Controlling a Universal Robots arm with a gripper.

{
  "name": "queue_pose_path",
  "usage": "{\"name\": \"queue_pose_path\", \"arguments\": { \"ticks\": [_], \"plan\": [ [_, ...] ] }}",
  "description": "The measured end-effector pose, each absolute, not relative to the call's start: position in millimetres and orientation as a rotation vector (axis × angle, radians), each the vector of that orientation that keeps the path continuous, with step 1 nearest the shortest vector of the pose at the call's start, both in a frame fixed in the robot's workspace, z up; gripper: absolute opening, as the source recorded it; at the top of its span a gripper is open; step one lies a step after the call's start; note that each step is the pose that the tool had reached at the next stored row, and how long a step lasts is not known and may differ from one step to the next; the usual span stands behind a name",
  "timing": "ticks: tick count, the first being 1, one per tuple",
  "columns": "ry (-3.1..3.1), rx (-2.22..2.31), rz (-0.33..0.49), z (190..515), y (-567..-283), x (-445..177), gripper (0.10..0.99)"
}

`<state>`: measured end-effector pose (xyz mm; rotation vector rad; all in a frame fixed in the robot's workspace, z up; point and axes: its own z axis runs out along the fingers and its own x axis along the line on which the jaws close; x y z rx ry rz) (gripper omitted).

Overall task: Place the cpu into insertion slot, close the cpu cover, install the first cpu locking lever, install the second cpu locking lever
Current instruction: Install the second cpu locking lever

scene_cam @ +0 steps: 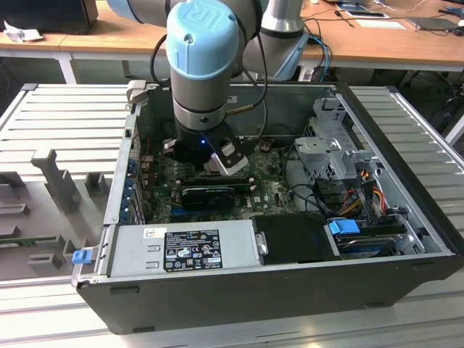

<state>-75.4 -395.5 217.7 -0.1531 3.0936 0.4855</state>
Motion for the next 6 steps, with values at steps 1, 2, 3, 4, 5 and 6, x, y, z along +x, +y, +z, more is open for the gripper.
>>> {"name": "queue_pose_path", "arguments": {
  "ticks": [1, 2, 3, 4, 5, 6],
  "plan": [
    [3.094, -0.153, 0.485, 219.9, -395.5, -75.4, 0.106],
    [3.094, -0.153, 0.485, 221.7, -395.5, -75.4, 0.106],
    [3.094, -0.153, 0.485, 223.2, -395.4, -75.4, 0.106],
    [3.094, -0.153, 0.486, 223.7, -395.4, -75.4, 0.106],
    [3.093, -0.153, 0.486, 223.8, -395.4, -75.4, 0.106],
    [3.093, -0.153, 0.486, 223.8, -395.4, -75.4, 0.106]
  ]
}}
